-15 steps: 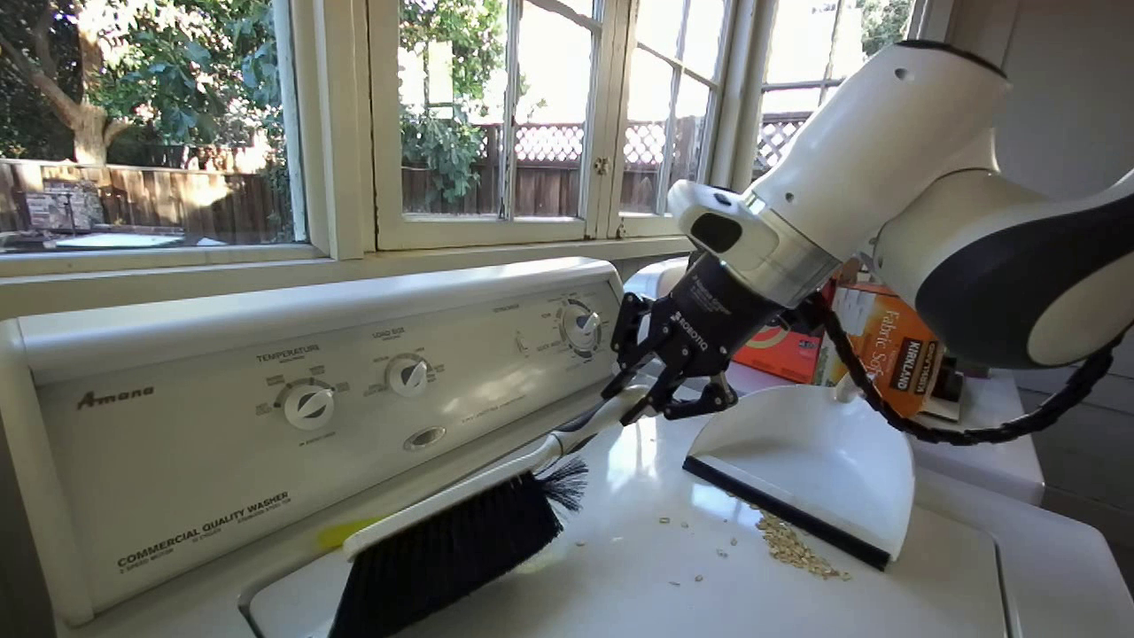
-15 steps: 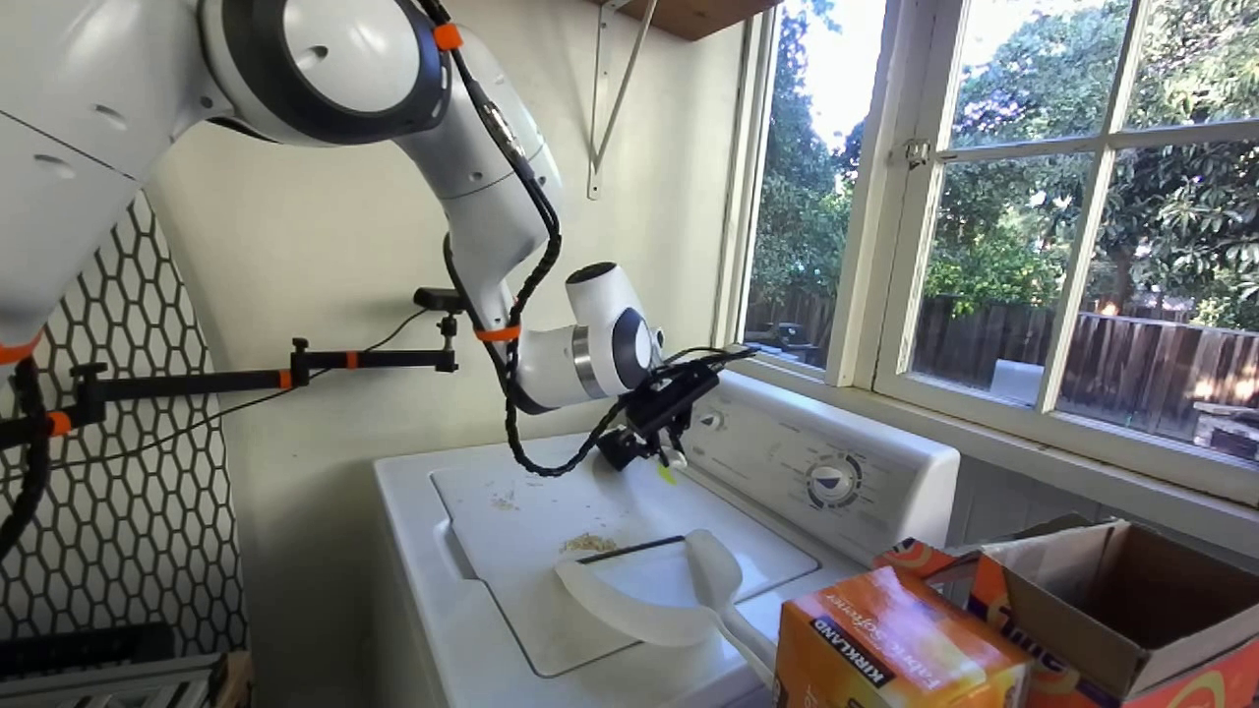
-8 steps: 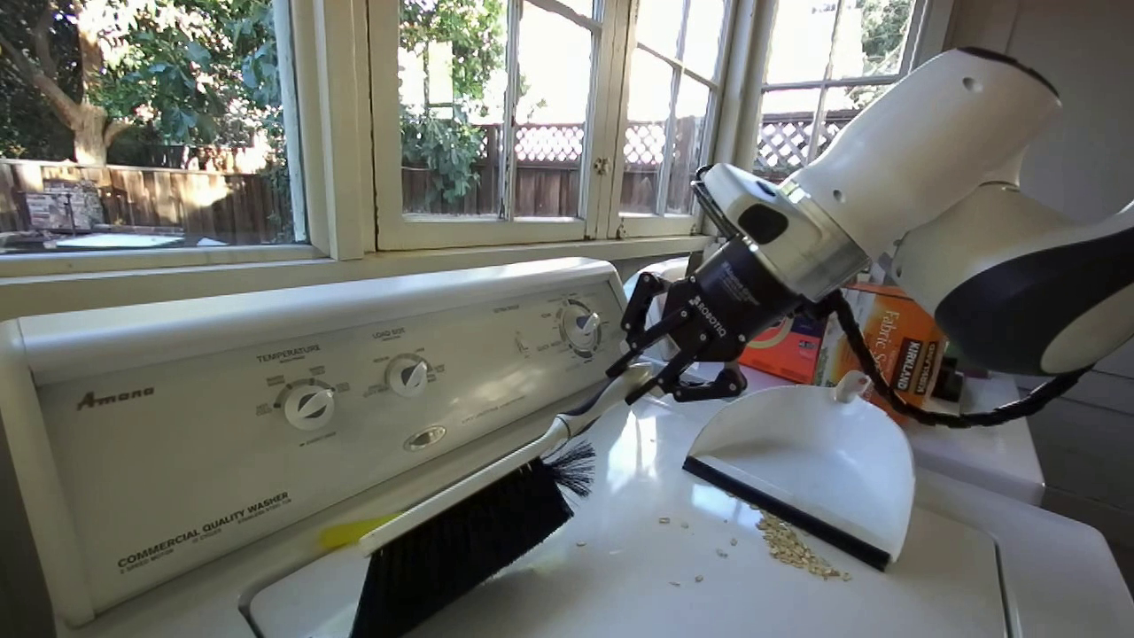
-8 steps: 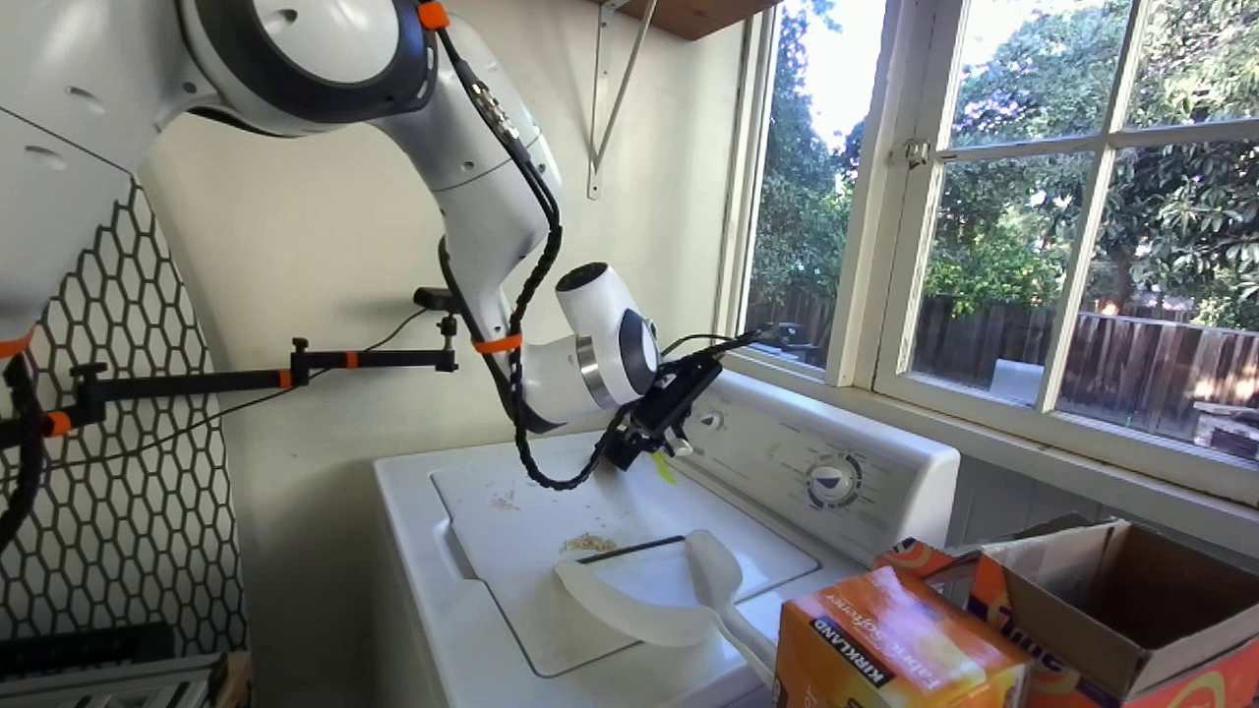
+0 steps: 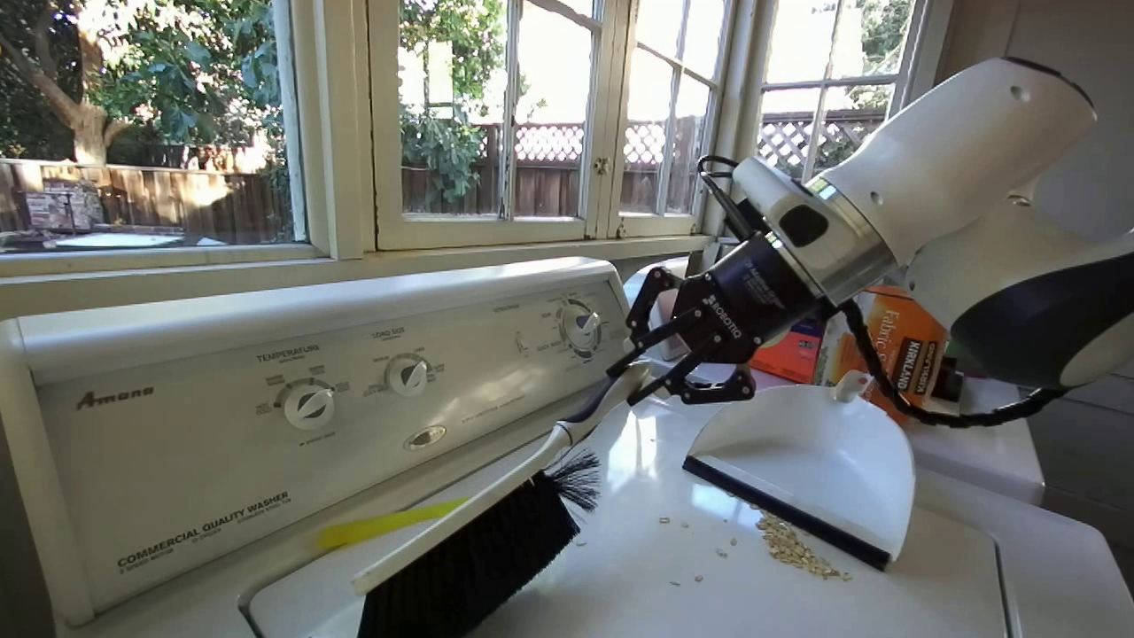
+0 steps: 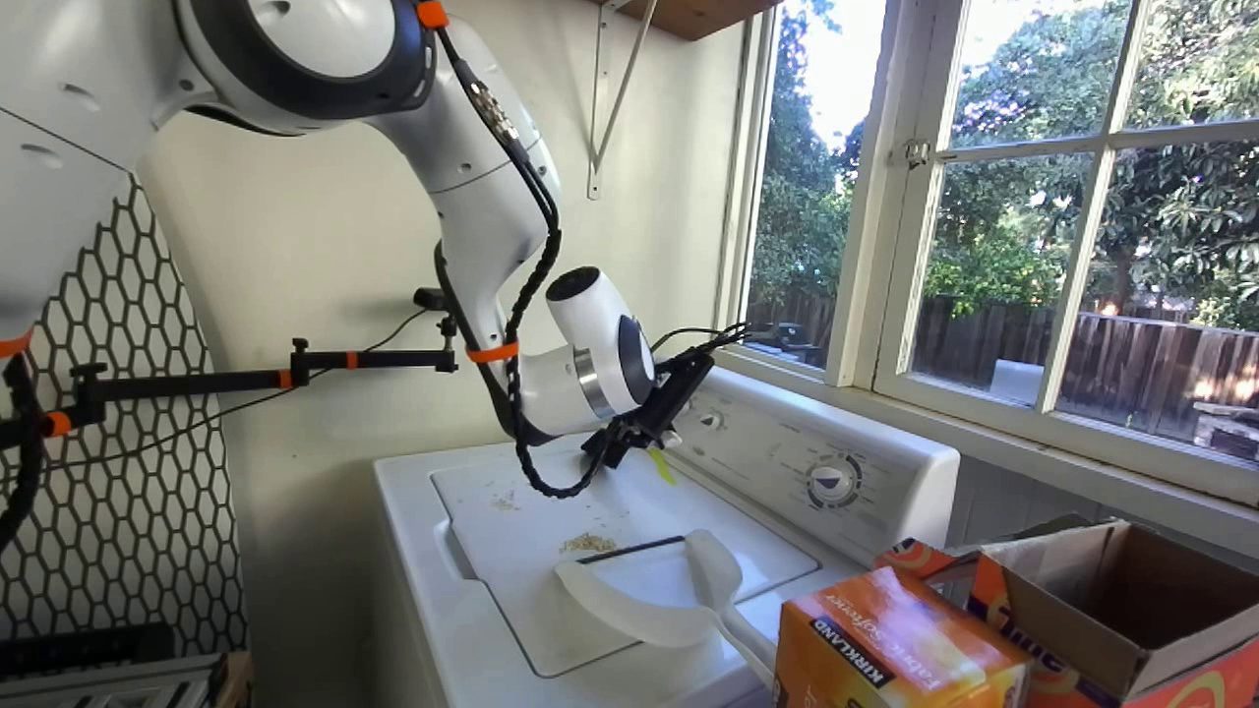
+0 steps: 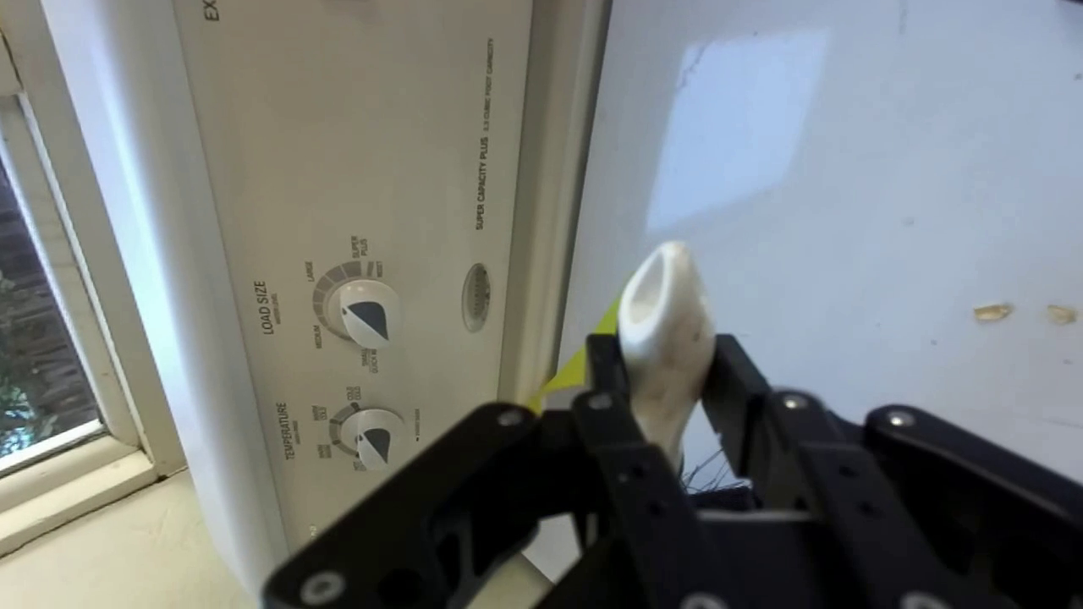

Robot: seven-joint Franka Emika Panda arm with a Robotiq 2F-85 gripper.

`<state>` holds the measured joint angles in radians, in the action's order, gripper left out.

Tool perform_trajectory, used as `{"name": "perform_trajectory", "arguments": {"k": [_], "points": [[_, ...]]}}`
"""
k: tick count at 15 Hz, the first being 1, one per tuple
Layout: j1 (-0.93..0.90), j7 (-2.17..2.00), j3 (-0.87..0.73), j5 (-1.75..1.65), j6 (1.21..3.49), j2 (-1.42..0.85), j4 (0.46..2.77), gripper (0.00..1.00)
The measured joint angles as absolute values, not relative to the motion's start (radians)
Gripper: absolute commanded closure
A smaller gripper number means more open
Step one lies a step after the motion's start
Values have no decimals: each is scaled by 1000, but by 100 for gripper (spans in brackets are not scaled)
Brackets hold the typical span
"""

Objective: Use the small broom to sweep the objects on the dustpan

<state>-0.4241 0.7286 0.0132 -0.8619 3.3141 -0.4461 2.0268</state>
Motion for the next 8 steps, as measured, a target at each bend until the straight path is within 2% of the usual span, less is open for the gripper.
{"name": "perform_trajectory", "arguments": {"k": [1, 8], "points": [[-424, 729, 14, -862, 3314, -446, 2027, 93], [-496, 794, -85, -865, 3357, -447, 1980, 93]]}}
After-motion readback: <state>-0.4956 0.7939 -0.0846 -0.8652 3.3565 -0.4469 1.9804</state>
